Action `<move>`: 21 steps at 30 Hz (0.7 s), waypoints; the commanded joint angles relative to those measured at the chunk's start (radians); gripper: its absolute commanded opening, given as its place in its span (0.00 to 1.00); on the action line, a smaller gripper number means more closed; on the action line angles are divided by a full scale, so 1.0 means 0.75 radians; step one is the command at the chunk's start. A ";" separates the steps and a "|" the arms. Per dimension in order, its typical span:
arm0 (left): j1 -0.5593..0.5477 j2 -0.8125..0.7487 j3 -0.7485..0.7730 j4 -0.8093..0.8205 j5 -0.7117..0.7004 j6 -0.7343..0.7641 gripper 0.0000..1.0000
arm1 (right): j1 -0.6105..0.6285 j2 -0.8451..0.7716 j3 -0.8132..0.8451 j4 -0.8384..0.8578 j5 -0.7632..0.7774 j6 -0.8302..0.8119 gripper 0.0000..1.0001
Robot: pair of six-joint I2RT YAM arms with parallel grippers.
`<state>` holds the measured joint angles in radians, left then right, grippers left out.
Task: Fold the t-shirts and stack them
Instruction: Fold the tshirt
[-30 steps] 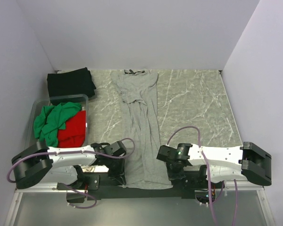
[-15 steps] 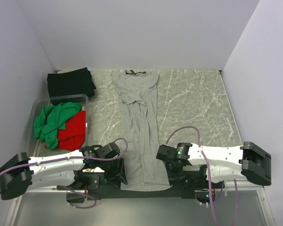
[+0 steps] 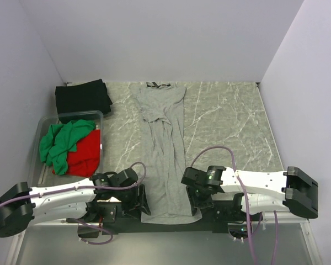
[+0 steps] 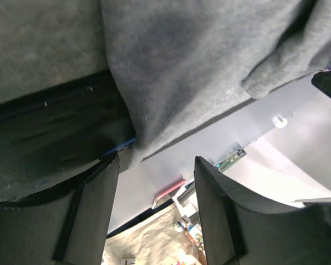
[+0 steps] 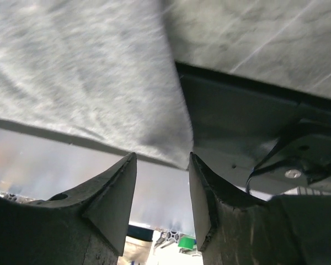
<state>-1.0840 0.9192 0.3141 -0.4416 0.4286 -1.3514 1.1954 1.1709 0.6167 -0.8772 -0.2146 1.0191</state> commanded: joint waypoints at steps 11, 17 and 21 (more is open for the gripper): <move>-0.007 0.204 0.041 0.106 -0.005 0.078 0.52 | -0.103 -0.013 -0.149 0.257 -0.121 -0.097 0.50; -0.007 0.151 -0.012 0.106 0.005 0.021 0.37 | -0.103 -0.013 -0.188 0.337 -0.217 -0.113 0.43; -0.007 0.124 -0.034 0.131 0.018 0.006 0.26 | -0.103 -0.003 -0.202 0.354 -0.248 -0.109 0.23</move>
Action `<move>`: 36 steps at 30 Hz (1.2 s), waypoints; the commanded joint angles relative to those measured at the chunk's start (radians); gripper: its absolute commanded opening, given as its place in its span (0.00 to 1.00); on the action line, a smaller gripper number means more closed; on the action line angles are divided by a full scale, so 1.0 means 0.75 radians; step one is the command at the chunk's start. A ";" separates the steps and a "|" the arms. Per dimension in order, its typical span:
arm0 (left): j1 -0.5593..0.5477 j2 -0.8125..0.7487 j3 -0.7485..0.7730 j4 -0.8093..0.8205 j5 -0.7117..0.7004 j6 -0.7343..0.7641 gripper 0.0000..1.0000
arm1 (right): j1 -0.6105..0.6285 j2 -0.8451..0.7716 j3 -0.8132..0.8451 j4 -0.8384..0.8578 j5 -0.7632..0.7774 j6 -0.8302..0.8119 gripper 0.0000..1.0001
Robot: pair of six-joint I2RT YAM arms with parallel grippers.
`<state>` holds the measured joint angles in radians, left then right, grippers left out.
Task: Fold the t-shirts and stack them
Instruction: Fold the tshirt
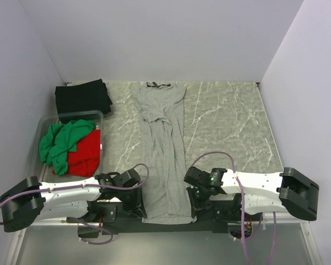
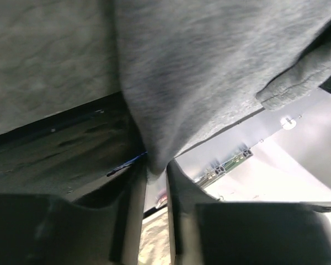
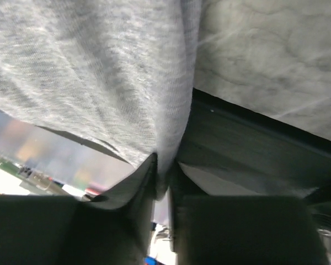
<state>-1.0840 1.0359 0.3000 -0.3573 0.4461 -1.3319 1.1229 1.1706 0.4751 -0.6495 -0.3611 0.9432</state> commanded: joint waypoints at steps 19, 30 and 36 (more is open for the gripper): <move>-0.089 -0.311 0.199 -0.323 -0.012 -0.112 0.00 | 0.018 -0.237 0.048 -0.236 -0.198 0.049 0.00; -0.287 -0.436 0.418 -0.522 -0.161 -0.368 0.00 | 0.025 -0.352 0.242 -0.518 -0.196 0.078 0.00; -0.248 -0.467 0.500 -0.601 -0.316 -0.404 0.00 | 0.002 -0.295 0.395 -0.574 -0.051 0.129 0.00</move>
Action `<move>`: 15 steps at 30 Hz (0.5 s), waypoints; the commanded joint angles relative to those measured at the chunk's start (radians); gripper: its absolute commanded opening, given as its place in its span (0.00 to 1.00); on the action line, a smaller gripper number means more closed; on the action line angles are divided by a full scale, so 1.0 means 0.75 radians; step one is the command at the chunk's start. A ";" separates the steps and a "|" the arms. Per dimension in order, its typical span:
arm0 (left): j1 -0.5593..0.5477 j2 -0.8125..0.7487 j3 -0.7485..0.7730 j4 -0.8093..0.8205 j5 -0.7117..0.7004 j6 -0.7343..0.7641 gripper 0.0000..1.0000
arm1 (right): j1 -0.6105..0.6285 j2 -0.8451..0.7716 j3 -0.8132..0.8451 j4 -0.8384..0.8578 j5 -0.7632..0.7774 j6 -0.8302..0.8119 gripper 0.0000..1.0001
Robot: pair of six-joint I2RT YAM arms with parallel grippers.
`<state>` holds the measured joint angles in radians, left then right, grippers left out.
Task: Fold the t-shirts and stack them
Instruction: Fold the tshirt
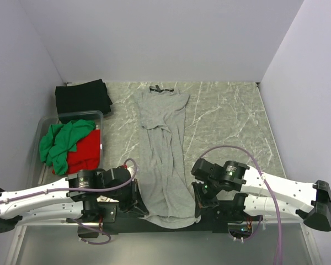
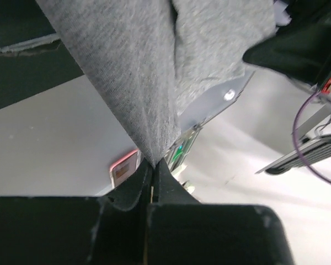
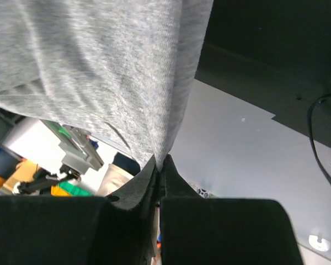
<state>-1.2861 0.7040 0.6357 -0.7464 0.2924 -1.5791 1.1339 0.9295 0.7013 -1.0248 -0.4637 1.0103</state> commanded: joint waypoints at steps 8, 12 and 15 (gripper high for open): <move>0.472 0.030 0.068 -0.044 0.066 0.270 0.00 | -0.260 0.198 0.308 -0.133 0.199 -0.144 0.00; 0.698 0.233 0.228 -0.117 0.125 0.587 0.00 | -0.368 0.309 0.408 -0.141 0.215 -0.261 0.00; 0.829 0.364 0.281 -0.122 0.154 0.761 0.00 | -0.416 0.411 0.494 -0.135 0.250 -0.322 0.00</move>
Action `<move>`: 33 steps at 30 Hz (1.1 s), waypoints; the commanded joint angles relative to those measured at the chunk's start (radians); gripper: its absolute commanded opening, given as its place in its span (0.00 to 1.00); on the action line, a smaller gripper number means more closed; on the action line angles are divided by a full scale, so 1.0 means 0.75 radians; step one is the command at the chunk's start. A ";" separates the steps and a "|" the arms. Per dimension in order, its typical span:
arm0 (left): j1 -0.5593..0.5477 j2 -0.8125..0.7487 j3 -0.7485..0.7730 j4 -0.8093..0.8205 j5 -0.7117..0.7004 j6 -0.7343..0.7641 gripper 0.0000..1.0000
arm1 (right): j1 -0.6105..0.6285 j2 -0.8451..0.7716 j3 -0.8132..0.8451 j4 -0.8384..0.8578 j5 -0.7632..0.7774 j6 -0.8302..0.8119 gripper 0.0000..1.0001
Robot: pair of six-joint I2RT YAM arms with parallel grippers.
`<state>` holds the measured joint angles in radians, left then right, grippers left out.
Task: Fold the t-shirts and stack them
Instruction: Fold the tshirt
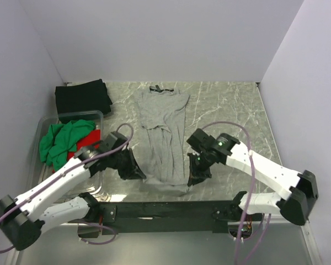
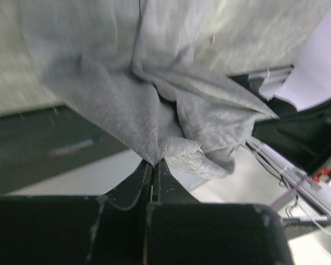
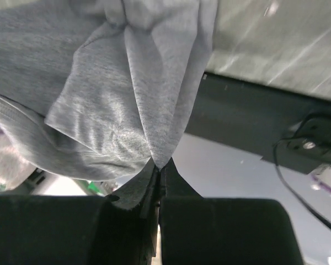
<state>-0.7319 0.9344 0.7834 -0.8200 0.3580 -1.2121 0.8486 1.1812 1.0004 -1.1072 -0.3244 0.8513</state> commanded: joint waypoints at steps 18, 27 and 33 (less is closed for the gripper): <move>0.556 0.715 0.399 0.230 0.165 0.628 0.00 | -0.358 0.726 0.631 0.110 0.285 -0.376 0.00; 0.638 1.091 0.685 0.406 0.322 0.687 0.00 | -0.491 1.100 1.067 0.059 0.314 -0.493 0.00; 0.689 1.274 0.882 0.357 0.308 0.694 0.00 | -0.561 1.303 1.300 -0.006 0.298 -0.530 0.00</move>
<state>-0.2409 1.8626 1.3727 -0.5663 0.5621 -0.7177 0.4503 2.1178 1.8885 -1.0721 -0.1165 0.4896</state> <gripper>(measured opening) 0.015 0.010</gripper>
